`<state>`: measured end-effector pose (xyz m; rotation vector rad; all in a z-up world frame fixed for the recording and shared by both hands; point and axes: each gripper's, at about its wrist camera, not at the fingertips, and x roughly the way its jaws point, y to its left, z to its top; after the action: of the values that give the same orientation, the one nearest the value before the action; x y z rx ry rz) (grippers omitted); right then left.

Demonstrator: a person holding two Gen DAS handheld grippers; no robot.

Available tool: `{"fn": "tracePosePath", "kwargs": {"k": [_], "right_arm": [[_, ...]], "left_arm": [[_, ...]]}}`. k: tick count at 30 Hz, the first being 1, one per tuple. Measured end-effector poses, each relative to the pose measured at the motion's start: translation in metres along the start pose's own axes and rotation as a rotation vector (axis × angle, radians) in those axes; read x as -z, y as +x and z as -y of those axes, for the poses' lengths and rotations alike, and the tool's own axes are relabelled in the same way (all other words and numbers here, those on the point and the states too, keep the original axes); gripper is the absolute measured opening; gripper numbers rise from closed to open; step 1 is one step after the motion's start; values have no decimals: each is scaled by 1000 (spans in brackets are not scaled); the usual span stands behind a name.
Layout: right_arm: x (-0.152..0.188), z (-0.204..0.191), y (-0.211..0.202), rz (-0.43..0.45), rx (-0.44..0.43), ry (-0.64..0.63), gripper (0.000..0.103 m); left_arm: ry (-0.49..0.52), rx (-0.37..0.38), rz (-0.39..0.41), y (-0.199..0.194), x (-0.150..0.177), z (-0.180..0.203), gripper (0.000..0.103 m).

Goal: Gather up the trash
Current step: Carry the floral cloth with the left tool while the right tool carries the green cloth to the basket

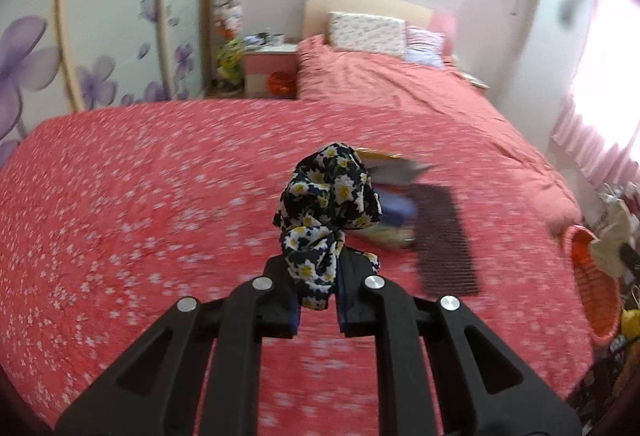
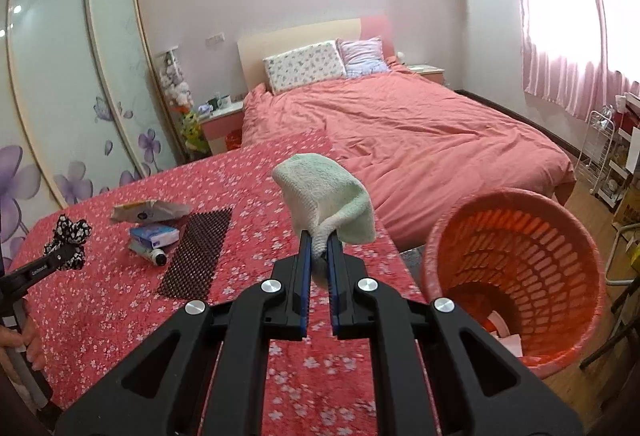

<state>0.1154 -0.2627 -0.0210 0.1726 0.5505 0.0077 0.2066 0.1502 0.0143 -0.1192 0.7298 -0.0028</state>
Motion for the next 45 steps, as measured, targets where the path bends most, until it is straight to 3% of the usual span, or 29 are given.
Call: {"fn": "tracePosePath", "kwargs": {"k": [13,21,36,45], "right_arm": [[-6,60,-33,90,76,85,8],[-9,101,-48,132,131,137,8],[0,162,-46,147,206,245,8],[9,185,-40,130,215,293,8]], "left_arm": [[169,266,16,-27,-2,154,14],[256,401,-26,-23,13,239,14],[359,560,-113,2,42,347,14],[397,600,-172,22,58,389,14]]}}
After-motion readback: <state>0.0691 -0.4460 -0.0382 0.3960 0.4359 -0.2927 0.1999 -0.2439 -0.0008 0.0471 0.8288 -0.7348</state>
